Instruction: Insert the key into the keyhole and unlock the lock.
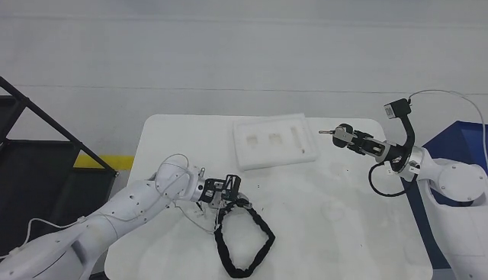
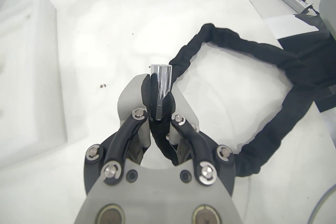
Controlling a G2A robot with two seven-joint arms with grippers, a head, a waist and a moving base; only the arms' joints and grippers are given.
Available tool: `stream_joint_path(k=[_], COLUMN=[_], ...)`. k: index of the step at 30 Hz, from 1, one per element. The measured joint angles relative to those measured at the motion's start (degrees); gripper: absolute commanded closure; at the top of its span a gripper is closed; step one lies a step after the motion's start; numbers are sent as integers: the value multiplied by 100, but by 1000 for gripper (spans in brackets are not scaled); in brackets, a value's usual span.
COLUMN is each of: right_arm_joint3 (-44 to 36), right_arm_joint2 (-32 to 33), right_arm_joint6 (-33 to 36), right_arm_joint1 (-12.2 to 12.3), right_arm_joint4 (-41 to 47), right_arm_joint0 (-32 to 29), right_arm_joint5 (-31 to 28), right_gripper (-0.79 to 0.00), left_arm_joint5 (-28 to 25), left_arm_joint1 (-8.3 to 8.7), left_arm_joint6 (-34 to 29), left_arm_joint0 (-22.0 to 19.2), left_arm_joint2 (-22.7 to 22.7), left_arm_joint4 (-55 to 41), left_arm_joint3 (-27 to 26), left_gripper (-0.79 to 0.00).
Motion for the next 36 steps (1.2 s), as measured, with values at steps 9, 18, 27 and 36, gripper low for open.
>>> stream_joint_path(k=[9,18,27,36], right_arm_joint3=[-155,-1000,-1759,-1828], right_arm_joint2=[-128,-486,-737,-688], right_arm_joint6=[119,179,-97,-268], right_arm_joint1=[12,49,58,61], right_arm_joint4=[-266,-1097,-1431,-1312], right_arm_joint0=[-41,-306,-652,-723], right_arm_joint5=[170,1052,1732,1838], right_gripper=[0,0,0,0], left_arm_joint5=[-180,-115,149,445], left_arm_joint1=[241,313,98,-50], left_arm_joint6=[409,110,-518,-755], left_arm_joint0=[-228,-307,-466,-554], left_arm_joint2=[-571,-1045,-1050,-1025], left_arm_joint4=[178,-51,-301,-422], left_arm_joint3=[-637,-1408,-1773,-1746], left_gripper=[0,0,0,0])
